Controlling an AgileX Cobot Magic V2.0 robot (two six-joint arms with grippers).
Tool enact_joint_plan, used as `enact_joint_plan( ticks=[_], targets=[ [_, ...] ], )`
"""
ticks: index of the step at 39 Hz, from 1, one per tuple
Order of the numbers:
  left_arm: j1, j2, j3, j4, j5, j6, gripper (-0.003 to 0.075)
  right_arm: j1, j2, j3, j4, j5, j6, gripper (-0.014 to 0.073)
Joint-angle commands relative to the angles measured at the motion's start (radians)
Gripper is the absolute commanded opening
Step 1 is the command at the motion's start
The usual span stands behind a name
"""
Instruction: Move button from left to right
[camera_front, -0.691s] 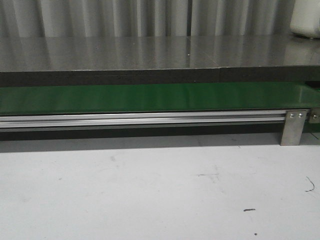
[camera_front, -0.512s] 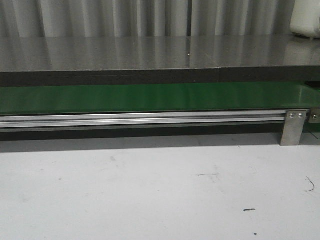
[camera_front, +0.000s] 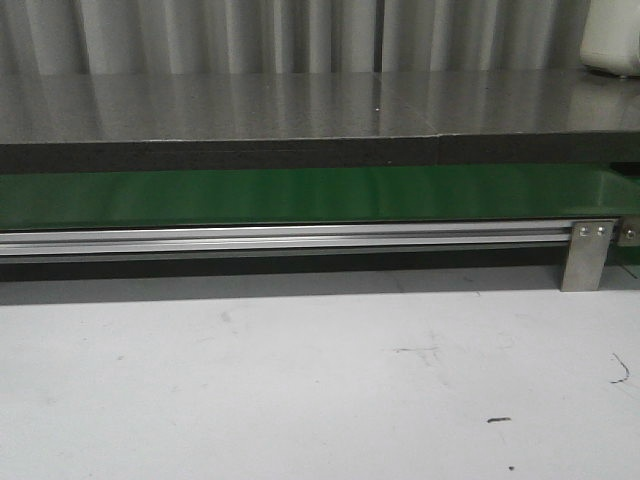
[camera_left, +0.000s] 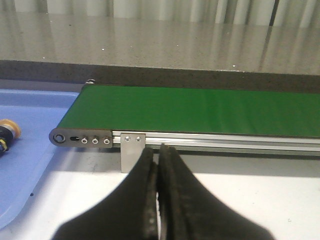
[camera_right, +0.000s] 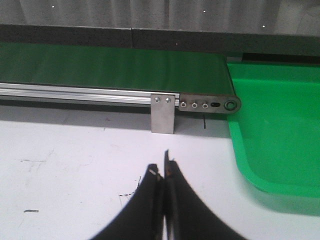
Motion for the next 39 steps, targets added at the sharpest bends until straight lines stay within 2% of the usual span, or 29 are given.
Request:
enact_joint_plan(
  ticks=[1,16,20,24,27,30,32,39],
  targets=[
    [-0.005,-0.017,0.027,0.0,-0.079,-0.01,-0.0021,0.001,-0.018,-0.009,0.003,-0.076,-0.004,-0.0069],
    [-0.005,-0.017,0.027,-0.007,-0.097,-0.01,-0.0021,0.001,-0.018,-0.009,0.005,-0.101,-0.004,-0.0069],
    [-0.005,-0.017,0.027,-0.05,-0.201,-0.01,-0.0021,0.001,-0.018,-0.009,0.005,-0.163,-0.004,-0.0069],
    [-0.005,-0.017,0.015,-0.05,-0.401,-0.01,-0.0021,0.001,-0.018,-0.019,0.005,-0.285,-0.003,-0.0069],
    [-0.005,-0.017,-0.037,-0.033,-0.451,-0.01,-0.0021,0.001,-0.018,-0.064,0.005,-0.319,-0.003,-0.0069],
    [-0.005,-0.008,-0.133,0.026,-0.383,-0.01,-0.0021,0.001,-0.014,-0.152,0.005,-0.284,-0.003,-0.0069],
    [-0.005,0.018,-0.217,0.092,-0.278,-0.01,-0.0021,0.001,0.005,-0.221,0.005,-0.229,-0.003,-0.0067],
    [-0.005,0.282,-0.473,0.125,0.059,-0.01,-0.0021,0.001,0.222,-0.444,0.006,-0.031,0.009,-0.0067]
  ],
)
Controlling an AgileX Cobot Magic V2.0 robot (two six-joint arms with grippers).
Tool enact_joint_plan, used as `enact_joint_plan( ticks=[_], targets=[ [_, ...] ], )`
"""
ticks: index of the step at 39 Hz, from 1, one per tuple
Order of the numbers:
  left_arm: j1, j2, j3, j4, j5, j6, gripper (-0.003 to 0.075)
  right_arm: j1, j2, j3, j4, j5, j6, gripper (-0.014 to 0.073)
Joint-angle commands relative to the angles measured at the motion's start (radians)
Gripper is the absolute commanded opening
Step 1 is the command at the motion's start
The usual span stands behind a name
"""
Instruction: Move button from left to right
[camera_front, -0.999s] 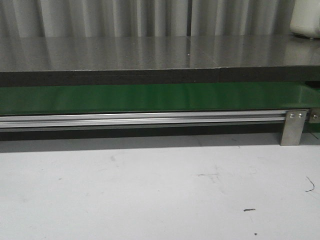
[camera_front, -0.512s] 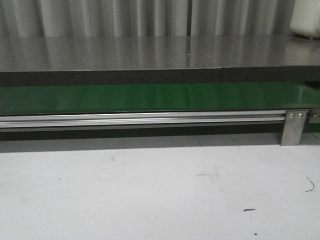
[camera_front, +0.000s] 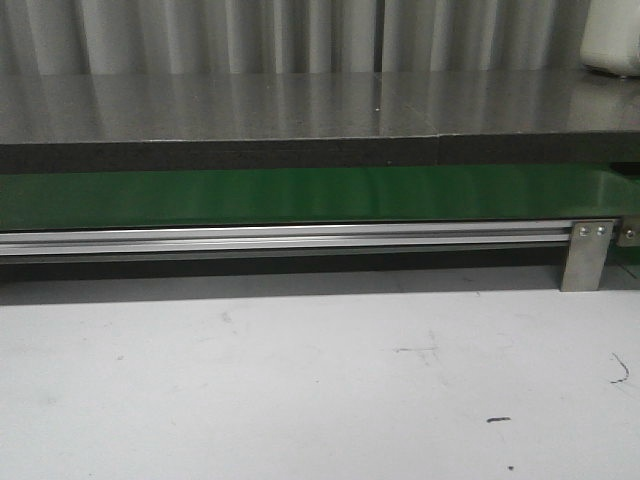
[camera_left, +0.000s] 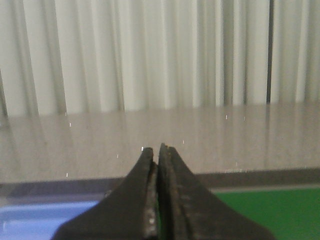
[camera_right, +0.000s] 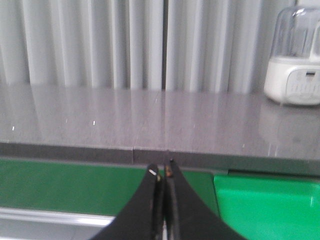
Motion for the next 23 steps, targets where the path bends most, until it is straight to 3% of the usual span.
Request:
enact_joint_plan(
  ticks=[1,8,16,20,23],
  targets=[
    [-0.005,0.143,-0.116,0.008,0.077,-0.008,-0.0021,0.001,0.126,-0.104,0.006,0.004,0.016,-0.0067],
    [-0.005,0.274,-0.161,0.01,0.068,-0.008,-0.0021,0.001,0.315,-0.207,0.029,0.081,0.058,-0.0067],
    [-0.005,0.278,-0.161,0.01,0.07,-0.008,0.0,0.001,0.354,-0.213,0.029,0.081,0.058,-0.0045],
    [-0.005,0.278,-0.161,0.01,0.07,-0.008,0.0138,0.001,0.353,-0.213,0.029,0.074,0.058,0.008],
    [-0.005,0.278,-0.161,0.01,0.072,-0.008,0.0329,0.001,0.353,-0.213,0.029,0.074,0.058,0.0244]
  ],
)
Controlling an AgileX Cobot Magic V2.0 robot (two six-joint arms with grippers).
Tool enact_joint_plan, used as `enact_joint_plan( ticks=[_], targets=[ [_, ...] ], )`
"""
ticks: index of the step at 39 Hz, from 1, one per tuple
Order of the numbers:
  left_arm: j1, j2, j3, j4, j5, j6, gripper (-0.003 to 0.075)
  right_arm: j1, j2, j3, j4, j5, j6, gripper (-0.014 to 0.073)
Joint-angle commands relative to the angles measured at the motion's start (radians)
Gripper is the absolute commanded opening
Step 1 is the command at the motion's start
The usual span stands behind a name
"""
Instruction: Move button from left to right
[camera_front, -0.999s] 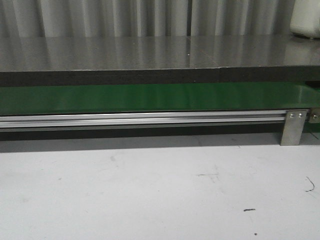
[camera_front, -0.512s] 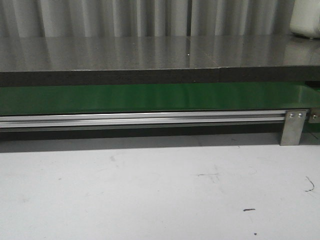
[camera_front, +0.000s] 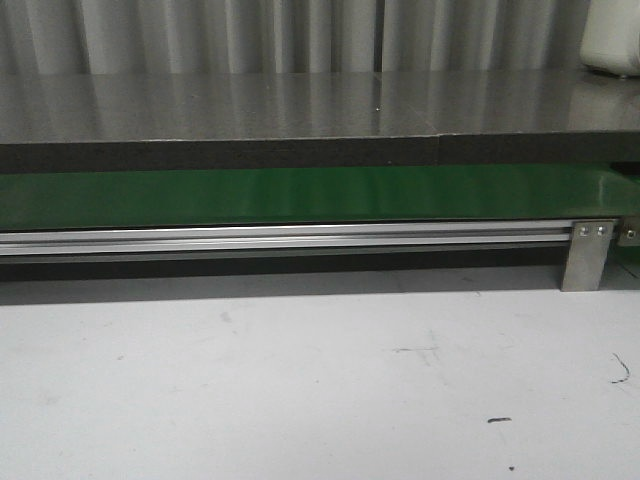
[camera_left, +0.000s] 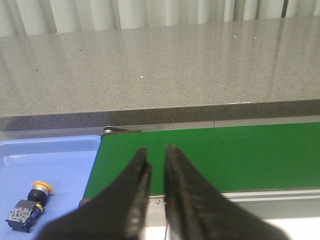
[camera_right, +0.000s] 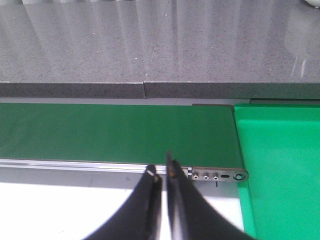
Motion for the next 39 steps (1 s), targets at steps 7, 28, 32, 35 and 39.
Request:
enact_joint_plan(
  ticks=[7,28,32,35,39],
  targets=[
    [-0.005,0.01,-0.038,0.004,-0.069,-0.008,0.0706,0.001,0.01,-0.037,0.006,-0.078,0.004,0.0643],
    [-0.005,0.254,-0.179,-0.012,0.01,-0.008,0.062,0.001,0.01,-0.037,0.006,-0.076,0.004,0.0645],
    [-0.005,0.384,-0.294,-0.01,0.084,-0.008,0.062,0.001,0.01,-0.037,0.006,-0.076,0.004,0.0645],
    [-0.003,0.479,-0.372,0.001,0.148,-0.008,0.062,0.001,0.01,-0.037,0.006,-0.076,0.004,0.0645],
    [0.039,0.592,-0.488,0.003,0.239,-0.016,0.062,0.001,0.01,-0.037,0.006,-0.076,0.004,0.0645]
  ],
)
